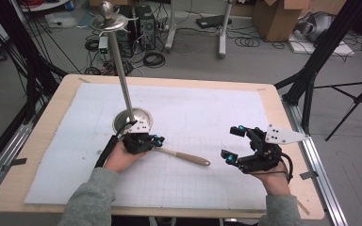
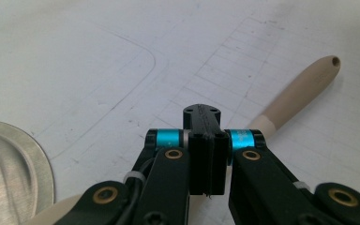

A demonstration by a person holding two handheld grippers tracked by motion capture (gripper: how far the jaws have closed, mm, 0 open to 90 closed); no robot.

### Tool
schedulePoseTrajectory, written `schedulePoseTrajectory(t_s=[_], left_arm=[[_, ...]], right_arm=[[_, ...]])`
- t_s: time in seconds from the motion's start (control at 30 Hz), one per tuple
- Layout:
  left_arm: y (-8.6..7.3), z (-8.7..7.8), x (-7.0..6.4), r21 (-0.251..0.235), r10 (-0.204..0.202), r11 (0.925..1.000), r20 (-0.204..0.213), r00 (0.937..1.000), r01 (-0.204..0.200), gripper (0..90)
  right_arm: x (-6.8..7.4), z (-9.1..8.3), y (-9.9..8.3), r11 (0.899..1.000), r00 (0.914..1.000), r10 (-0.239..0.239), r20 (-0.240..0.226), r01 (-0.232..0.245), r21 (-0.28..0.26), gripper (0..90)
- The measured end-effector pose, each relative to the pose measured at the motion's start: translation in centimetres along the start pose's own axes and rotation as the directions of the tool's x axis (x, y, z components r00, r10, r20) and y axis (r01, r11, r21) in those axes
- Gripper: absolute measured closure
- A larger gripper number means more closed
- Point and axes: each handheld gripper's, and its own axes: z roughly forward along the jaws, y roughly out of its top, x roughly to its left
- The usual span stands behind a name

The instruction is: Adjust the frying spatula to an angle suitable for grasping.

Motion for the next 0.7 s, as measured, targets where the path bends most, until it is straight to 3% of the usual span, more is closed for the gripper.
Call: schedulePoseTrajectory(t_s=[0.7], left_arm=[[-0.58, 1.03, -0.06, 0.083, 0.015, 0.9965, -0.029, 0.9995, -0.013, 89.7]], right_arm=[[0.04, -0.12, 0.03, 1.0, 1.0, -0.003, 0.001, 0.003, -0.009, 11.8]])
